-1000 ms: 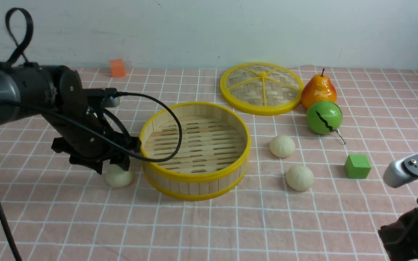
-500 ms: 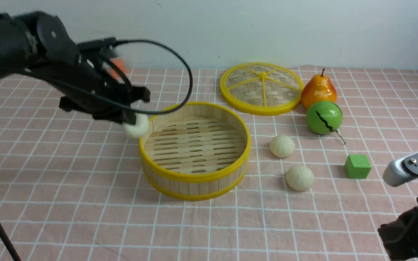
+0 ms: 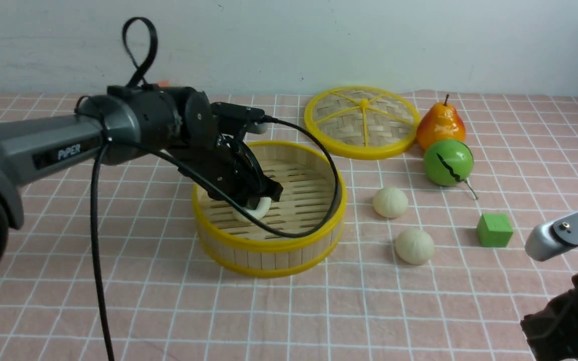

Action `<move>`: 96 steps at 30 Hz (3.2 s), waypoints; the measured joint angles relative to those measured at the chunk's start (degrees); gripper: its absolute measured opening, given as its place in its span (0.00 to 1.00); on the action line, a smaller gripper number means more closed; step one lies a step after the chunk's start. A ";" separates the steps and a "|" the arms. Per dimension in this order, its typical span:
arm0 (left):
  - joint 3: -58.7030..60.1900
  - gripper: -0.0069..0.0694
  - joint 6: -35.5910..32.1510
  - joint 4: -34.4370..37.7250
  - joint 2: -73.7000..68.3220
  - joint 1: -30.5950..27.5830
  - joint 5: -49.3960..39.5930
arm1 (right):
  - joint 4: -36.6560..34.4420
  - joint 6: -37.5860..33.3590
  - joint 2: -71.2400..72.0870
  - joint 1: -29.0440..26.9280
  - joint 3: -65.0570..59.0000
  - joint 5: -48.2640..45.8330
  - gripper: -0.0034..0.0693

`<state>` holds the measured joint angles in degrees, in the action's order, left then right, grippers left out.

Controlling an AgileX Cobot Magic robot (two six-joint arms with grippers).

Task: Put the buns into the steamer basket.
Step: Use the left arm to put the steamed stuffed bun into the steamer, then use the right arm to grab a steamed stuffed bun, then use the right arm to put the steamed stuffed bun into the steamer, then use the right arm to grab a steamed stuffed bun

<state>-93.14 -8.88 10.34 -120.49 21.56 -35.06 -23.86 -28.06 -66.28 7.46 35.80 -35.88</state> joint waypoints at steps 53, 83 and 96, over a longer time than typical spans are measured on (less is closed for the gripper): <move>57.46 0.07 38.55 -38.35 81.80 0.96 -7.75 | 20.22 16.36 -48.33 21.73 72.21 -14.33 0.06; 58.04 0.07 38.66 -38.67 81.80 0.96 -2.38 | 26.56 23.74 -56.79 17.99 85.36 -29.51 0.75; 58.11 0.07 38.66 -38.67 81.80 0.96 -1.66 | 27.96 23.63 -68.06 12.88 84.81 -28.96 0.57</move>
<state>-35.03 29.78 -28.33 -38.69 22.52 -36.73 4.11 -4.43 -134.34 20.34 120.60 -64.84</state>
